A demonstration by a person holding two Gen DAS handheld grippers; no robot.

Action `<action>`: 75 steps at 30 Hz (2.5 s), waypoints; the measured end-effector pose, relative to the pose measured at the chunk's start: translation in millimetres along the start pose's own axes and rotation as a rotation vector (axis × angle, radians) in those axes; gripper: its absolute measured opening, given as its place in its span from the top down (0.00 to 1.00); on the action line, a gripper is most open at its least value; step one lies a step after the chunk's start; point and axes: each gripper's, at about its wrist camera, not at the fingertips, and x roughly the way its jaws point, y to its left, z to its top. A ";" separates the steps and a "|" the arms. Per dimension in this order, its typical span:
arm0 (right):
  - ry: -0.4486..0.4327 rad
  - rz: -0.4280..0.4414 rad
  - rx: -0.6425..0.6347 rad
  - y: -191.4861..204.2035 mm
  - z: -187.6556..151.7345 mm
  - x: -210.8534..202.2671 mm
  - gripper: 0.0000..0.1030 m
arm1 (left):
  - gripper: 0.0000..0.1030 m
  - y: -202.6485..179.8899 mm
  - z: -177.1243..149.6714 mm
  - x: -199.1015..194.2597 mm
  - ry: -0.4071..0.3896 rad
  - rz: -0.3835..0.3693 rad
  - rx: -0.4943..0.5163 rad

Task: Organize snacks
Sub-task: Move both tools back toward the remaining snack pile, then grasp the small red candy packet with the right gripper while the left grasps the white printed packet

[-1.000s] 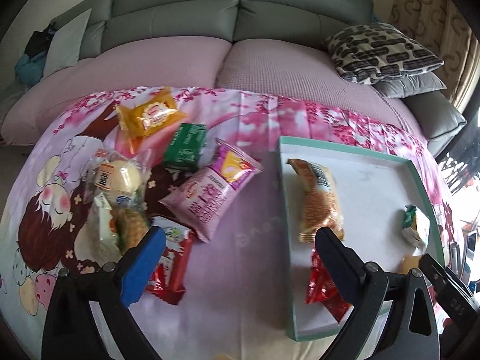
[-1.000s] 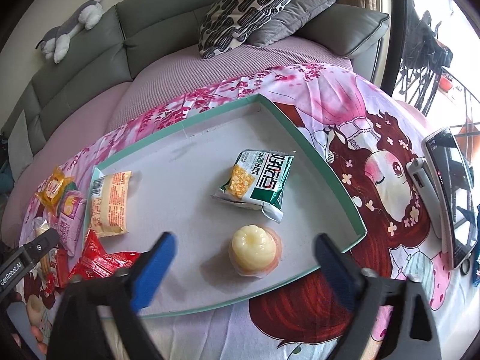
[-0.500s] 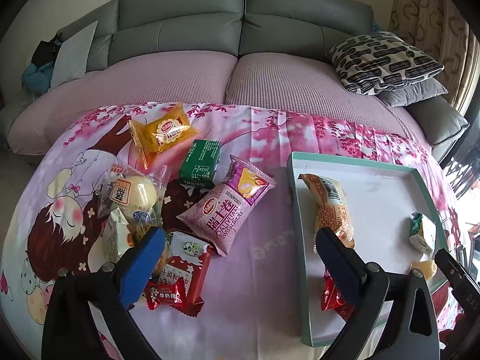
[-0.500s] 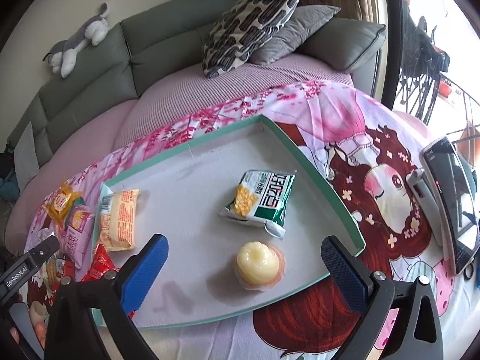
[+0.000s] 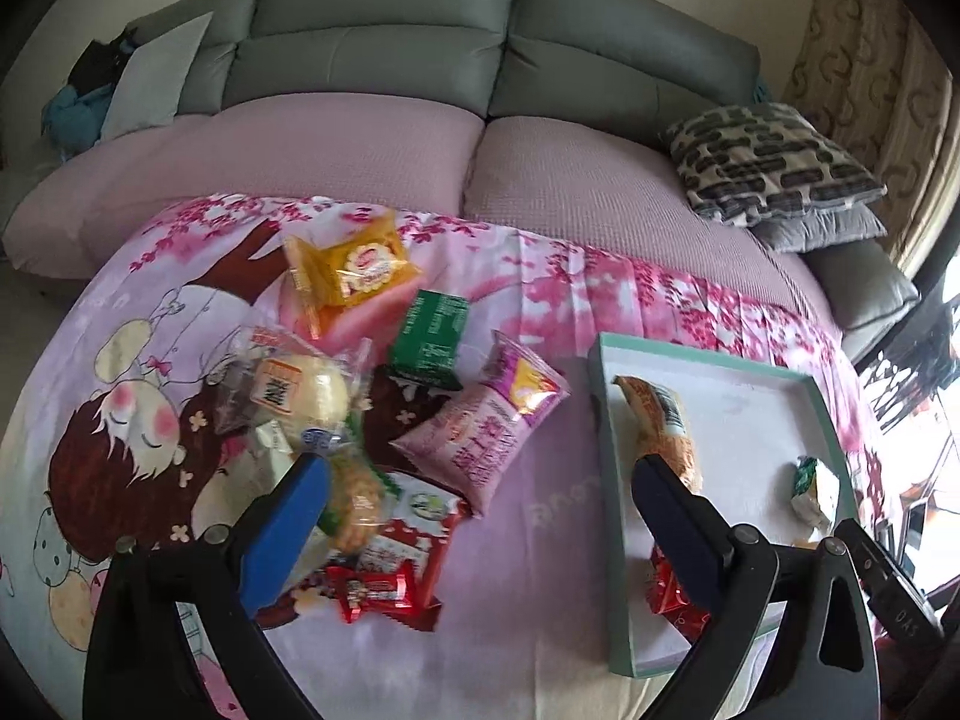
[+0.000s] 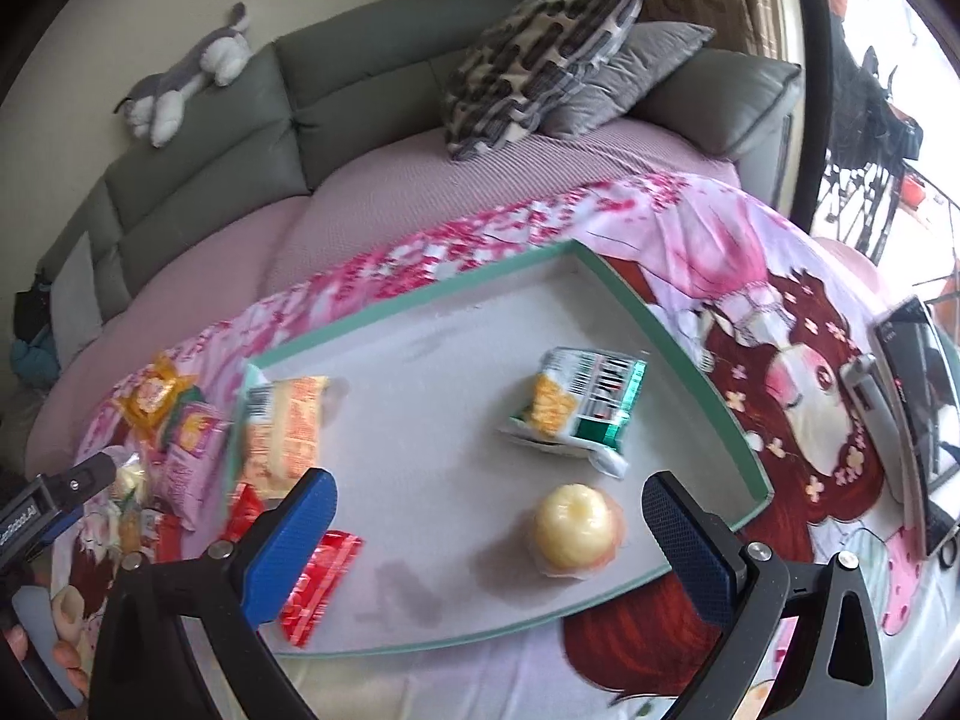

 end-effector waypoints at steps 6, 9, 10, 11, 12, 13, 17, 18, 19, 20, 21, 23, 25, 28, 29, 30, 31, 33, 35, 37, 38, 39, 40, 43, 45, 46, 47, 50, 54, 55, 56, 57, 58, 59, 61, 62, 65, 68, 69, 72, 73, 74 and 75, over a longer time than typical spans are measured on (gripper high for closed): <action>-0.020 0.045 -0.048 28.3 -3.1 -3.3 0.00 | 0.03 27.1 5.1 -3.6 -0.002 -0.002 -0.056; -0.029 0.070 -0.068 42.4 -5.0 -3.8 0.00 | 0.03 36.3 6.9 -5.6 -0.005 0.017 -0.063; -0.030 0.077 -0.076 47.6 -5.8 -3.7 0.00 | 0.03 39.5 7.2 -7.1 -0.008 0.019 -0.066; -0.030 0.082 -0.085 53.0 -6.5 -3.3 0.00 | 0.03 45.2 7.9 -9.6 -0.012 0.016 -0.078; -0.030 0.087 -0.092 57.2 -7.2 -3.2 0.00 | 0.03 50.4 8.3 -11.3 -0.013 0.013 -0.088; -0.031 0.094 -0.100 62.8 -8.1 -3.0 0.00 | 0.03 55.4 8.6 -12.9 -0.012 0.011 -0.099; -0.040 0.131 -0.143 85.6 -12.5 -4.1 0.00 | 0.02 79.1 7.4 -17.9 -0.004 0.058 -0.131; -0.042 0.143 -0.160 92.8 -13.8 -4.4 0.00 | 0.02 86.1 6.8 -18.2 0.003 0.078 -0.139; -0.042 0.154 -0.175 99.6 -15.3 -4.4 0.00 | 0.02 92.0 6.3 -18.6 0.007 0.093 -0.147; -0.042 0.162 -0.192 106.5 -17.1 -4.3 0.00 | 0.02 99.0 5.3 -18.9 0.012 0.106 -0.159; -0.040 0.170 -0.209 114.0 -19.3 -3.8 0.00 | 0.02 103.0 4.8 -18.8 0.015 0.111 -0.167; -0.032 0.184 -0.240 127.4 -23.8 -1.9 0.00 | 0.02 111.4 3.2 -18.7 0.022 0.113 -0.186; -0.020 0.199 -0.266 140.4 -28.4 0.1 0.00 | 0.02 117.3 2.4 -17.5 0.028 0.106 -0.200; -0.008 0.223 -0.298 158.6 -35.1 2.0 0.00 | 0.02 121.6 1.1 -16.0 0.038 0.099 -0.211; -0.007 0.229 -0.310 164.7 -37.2 2.6 0.00 | 0.02 122.7 0.9 -13.8 0.045 0.096 -0.213; -0.004 0.236 -0.325 171.3 -40.0 3.0 0.00 | 0.02 123.6 0.6 -12.4 0.051 0.092 -0.214; 0.000 0.238 -0.341 176.6 -42.3 4.3 0.00 | 0.02 124.5 0.3 -10.8 0.057 0.090 -0.216; 0.011 0.247 -0.369 188.0 -48.9 7.3 0.00 | 0.02 127.0 -1.2 -4.0 0.078 0.091 -0.225; 0.024 0.249 -0.396 197.7 -55.7 11.4 0.01 | 0.02 130.3 -4.3 5.1 0.104 0.093 -0.242; 0.041 0.250 -0.429 208.5 -64.1 17.6 0.02 | 0.02 133.4 -8.3 14.5 0.137 0.084 -0.260; 0.050 0.249 -0.443 212.9 -67.7 20.2 0.03 | 0.02 134.4 -9.5 17.9 0.147 0.078 -0.266; 0.062 0.248 -0.461 217.7 -72.4 23.6 0.04 | 0.02 135.1 -10.4 20.7 0.154 0.074 -0.271; 0.071 0.247 -0.480 222.6 -76.8 27.2 0.04 | 0.02 135.3 -11.1 23.5 0.162 0.072 -0.274; 0.090 0.244 -0.523 233.7 -87.5 35.0 0.06 | 0.02 136.6 -13.0 30.4 0.183 0.070 -0.282; 0.099 0.246 -0.542 238.4 -92.9 38.2 0.09 | 0.02 138.5 -13.9 34.8 0.196 0.065 -0.294; 0.104 0.248 -0.551 240.1 -95.1 39.8 0.10 | 0.02 139.6 -14.5 36.9 0.202 0.060 -0.302; 0.107 0.249 -0.558 242.1 -97.1 41.1 0.10 | 0.02 141.1 -15.1 40.2 0.212 0.054 -0.311; 0.111 0.254 -0.573 246.6 -101.9 43.8 0.13 | 0.03 141.2 -17.1 46.1 0.232 0.046 -0.320; 0.112 0.269 -0.588 252.4 -105.3 44.7 0.20 | 0.03 136.0 -16.0 51.1 0.238 0.034 -0.309; 0.113 0.275 -0.591 253.7 -105.9 45.1 0.23 | 0.03 135.2 -15.8 52.6 0.241 0.028 -0.310; 0.114 0.280 -0.593 254.8 -106.3 45.1 0.24 | 0.03 134.1 -15.9 54.5 0.245 0.022 -0.310; 0.114 0.285 -0.595 256.0 -107.0 45.1 0.29 | 0.03 134.0 -15.9 56.0 0.248 0.022 -0.310; 0.114 0.289 -0.597 257.3 -107.7 45.0 0.32 | 0.05 134.0 -16.1 57.2 0.250 0.023 -0.311; 0.118 0.296 -0.599 258.1 -108.3 45.2 0.34 | 0.07 134.2 -16.4 58.4 0.253 0.023 -0.313; 0.125 0.302 -0.605 259.3 -108.9 45.7 0.46 | 0.16 134.8 -16.8 59.9 0.256 0.015 -0.320; 0.133 0.304 -0.607 259.6 -109.7 46.6 0.48 | 0.22 135.2 -17.0 60.1 0.255 0.007 -0.325; 0.156 0.307 -0.601 259.4 -110.7 50.4 0.50 | 0.30 134.0 -17.2 60.3 0.254 -0.005 -0.324; 0.183 0.312 -0.593 257.4 -111.6 52.3 0.54 | 0.40 132.0 -17.0 61.0 0.253 -0.024 -0.323; 0.186 0.316 -0.590 257.1 -111.4 52.1 0.54 | 0.41 131.8 -17.2 61.4 0.253 -0.031 -0.325; 0.199 0.313 -0.591 254.9 -112.9 50.7 0.54 | 0.41 130.5 -17.3 63.6 0.256 -0.032 -0.327; 0.206 0.310 -0.590 253.6 -113.7 50.9 0.58 | 0.42 130.2 -17.1 64.2 0.255 -0.034 -0.330; 0.213 0.308 -0.587 252.2 -114.5 51.6 0.60 | 0.42 130.7 -17.2 64.1 0.254 -0.036 -0.332; 0.219 0.310 -0.579 250.4 -115.0 51.7 0.61 | 0.42 130.9 -17.2 63.8 0.253 -0.037 -0.332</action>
